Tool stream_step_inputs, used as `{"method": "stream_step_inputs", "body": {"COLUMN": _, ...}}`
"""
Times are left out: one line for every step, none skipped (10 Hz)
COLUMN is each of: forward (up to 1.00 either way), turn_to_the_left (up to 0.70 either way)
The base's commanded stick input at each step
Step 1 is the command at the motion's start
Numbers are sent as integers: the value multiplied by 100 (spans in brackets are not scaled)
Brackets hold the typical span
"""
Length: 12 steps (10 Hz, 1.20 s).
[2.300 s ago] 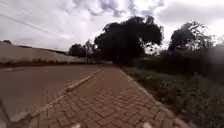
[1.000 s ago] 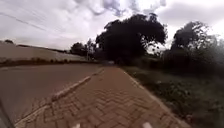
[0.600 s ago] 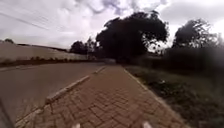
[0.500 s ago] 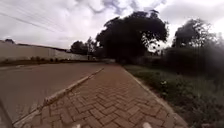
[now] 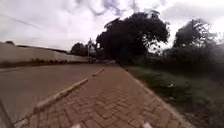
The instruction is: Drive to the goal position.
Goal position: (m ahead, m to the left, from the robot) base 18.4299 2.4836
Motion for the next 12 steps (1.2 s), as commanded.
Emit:
{"method": "stream_step_inputs", "body": {"forward": 50, "turn_to_the_left": -50}}
{"method": "stream_step_inputs", "body": {"forward": 50, "turn_to_the_left": -50}}
{"method": "stream_step_inputs", "body": {"forward": 50, "turn_to_the_left": -33}}
{"method": "stream_step_inputs", "body": {"forward": 50, "turn_to_the_left": -9}}
{"method": "stream_step_inputs", "body": {"forward": 50, "turn_to_the_left": 0}}
{"method": "stream_step_inputs", "body": {"forward": 50, "turn_to_the_left": 0}}
{"method": "stream_step_inputs", "body": {"forward": 50, "turn_to_the_left": 0}}
{"method": "stream_step_inputs", "body": {"forward": 50, "turn_to_the_left": 0}}
{"method": "stream_step_inputs", "body": {"forward": 50, "turn_to_the_left": 0}}
{"method": "stream_step_inputs", "body": {"forward": 50, "turn_to_the_left": 0}}
{"method": "stream_step_inputs", "body": {"forward": 50, "turn_to_the_left": 0}}
{"method": "stream_step_inputs", "body": {"forward": 50, "turn_to_the_left": 0}}
